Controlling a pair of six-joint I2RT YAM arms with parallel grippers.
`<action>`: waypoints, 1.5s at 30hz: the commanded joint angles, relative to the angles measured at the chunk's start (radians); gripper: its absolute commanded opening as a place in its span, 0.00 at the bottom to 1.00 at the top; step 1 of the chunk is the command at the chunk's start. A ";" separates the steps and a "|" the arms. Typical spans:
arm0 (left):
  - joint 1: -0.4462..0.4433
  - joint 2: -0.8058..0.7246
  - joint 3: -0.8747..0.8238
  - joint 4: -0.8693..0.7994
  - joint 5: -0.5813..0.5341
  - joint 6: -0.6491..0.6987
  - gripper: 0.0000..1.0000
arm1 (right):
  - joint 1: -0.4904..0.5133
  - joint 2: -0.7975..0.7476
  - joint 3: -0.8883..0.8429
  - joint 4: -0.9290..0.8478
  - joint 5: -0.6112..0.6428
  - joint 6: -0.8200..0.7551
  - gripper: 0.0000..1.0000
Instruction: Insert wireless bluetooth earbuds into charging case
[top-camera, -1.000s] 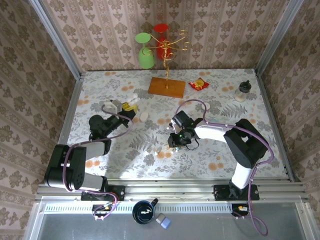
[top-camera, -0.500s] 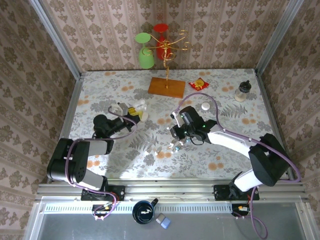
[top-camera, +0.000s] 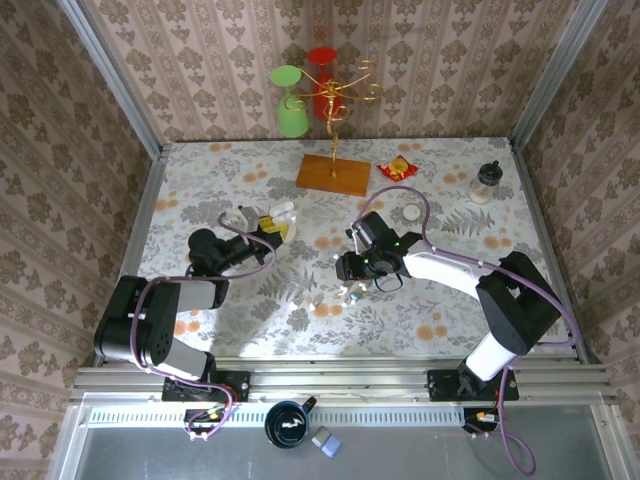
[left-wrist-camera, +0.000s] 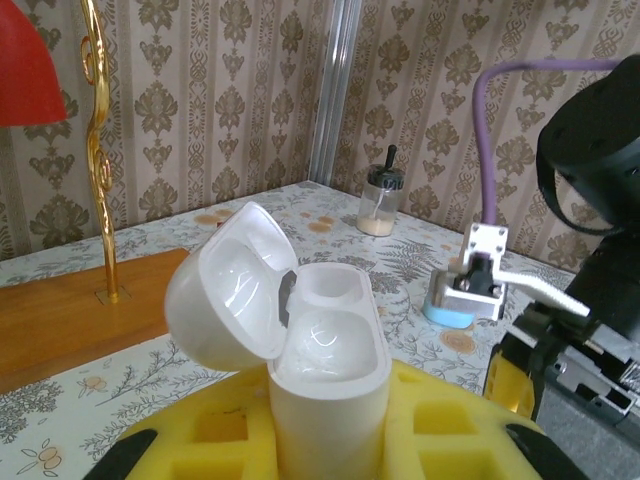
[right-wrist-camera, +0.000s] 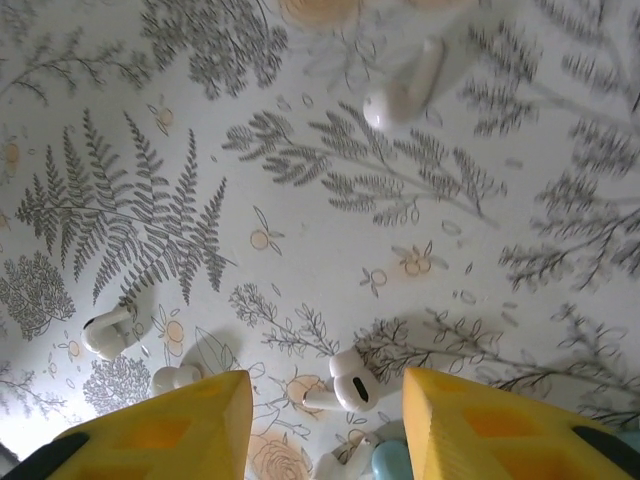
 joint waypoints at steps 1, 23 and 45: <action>-0.003 0.006 0.024 0.023 0.038 0.010 0.00 | 0.005 0.034 -0.020 -0.011 -0.053 0.121 0.46; -0.008 0.005 -0.001 0.016 0.022 0.041 0.00 | 0.014 0.148 -0.043 0.023 -0.101 0.141 0.32; -0.014 0.008 -0.011 0.017 0.022 0.044 0.00 | 0.005 0.138 -0.017 0.040 -0.044 0.081 0.32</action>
